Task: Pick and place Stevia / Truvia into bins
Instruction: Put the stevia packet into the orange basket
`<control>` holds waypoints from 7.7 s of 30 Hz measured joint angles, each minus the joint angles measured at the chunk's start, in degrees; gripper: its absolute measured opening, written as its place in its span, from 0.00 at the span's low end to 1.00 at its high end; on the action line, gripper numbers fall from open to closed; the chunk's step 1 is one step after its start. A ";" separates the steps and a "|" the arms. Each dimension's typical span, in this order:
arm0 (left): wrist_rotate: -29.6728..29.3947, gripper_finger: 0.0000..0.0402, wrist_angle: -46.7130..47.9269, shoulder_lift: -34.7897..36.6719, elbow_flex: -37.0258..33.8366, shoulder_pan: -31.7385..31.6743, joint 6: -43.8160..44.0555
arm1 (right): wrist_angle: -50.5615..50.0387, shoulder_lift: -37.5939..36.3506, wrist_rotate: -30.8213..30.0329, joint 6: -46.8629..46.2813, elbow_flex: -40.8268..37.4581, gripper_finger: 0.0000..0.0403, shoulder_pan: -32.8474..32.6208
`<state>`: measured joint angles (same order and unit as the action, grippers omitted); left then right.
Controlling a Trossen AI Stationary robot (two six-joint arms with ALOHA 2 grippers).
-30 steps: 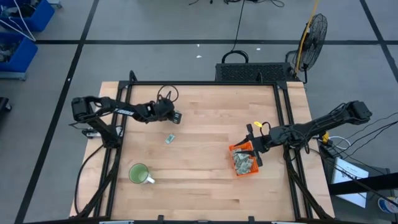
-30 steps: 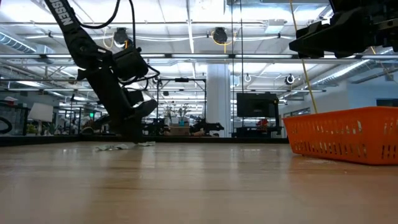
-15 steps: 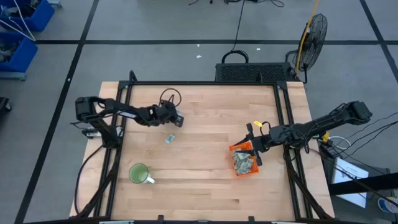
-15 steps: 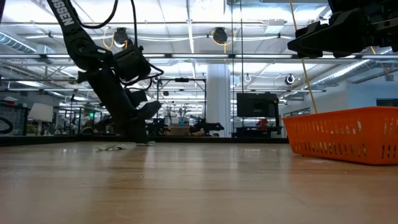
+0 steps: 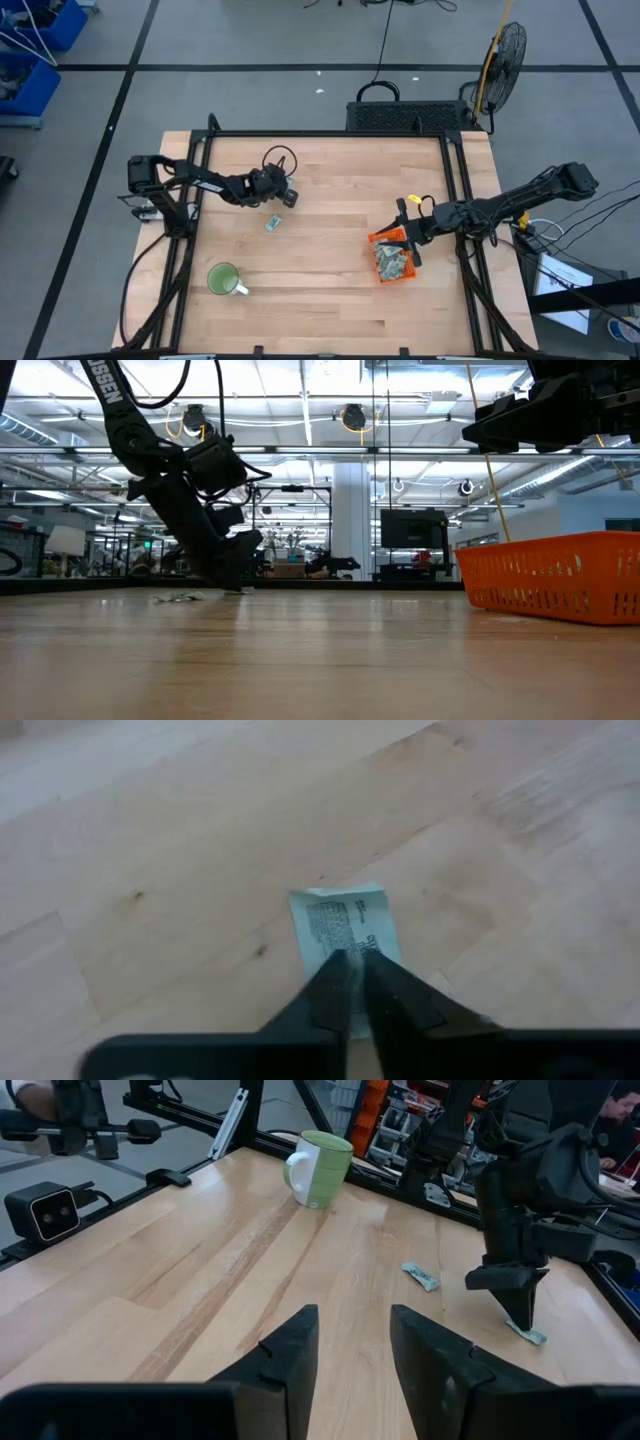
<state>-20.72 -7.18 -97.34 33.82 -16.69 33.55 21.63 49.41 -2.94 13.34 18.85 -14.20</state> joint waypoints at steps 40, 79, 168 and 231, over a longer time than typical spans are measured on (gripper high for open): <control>-7.92 0.41 12.78 -0.22 16.06 14.61 2.26 | 0.85 -0.02 0.00 -2.01 0.02 0.29 -0.02; -5.61 0.01 -20.54 -10.30 11.61 14.34 2.72 | 2.16 0.00 0.06 -0.20 0.04 0.29 -0.02; 4.07 0.23 68.80 7.09 27.26 25.07 8.38 | -15.55 -12.57 3.10 -19.76 0.04 0.29 0.12; 3.41 0.02 -5.88 8.47 -1.50 21.18 8.94 | -13.91 -12.57 3.08 -8.06 0.00 0.29 0.13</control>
<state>-17.32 -13.06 -88.87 32.32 4.49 42.49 7.72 36.84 0.14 5.28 18.85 -14.06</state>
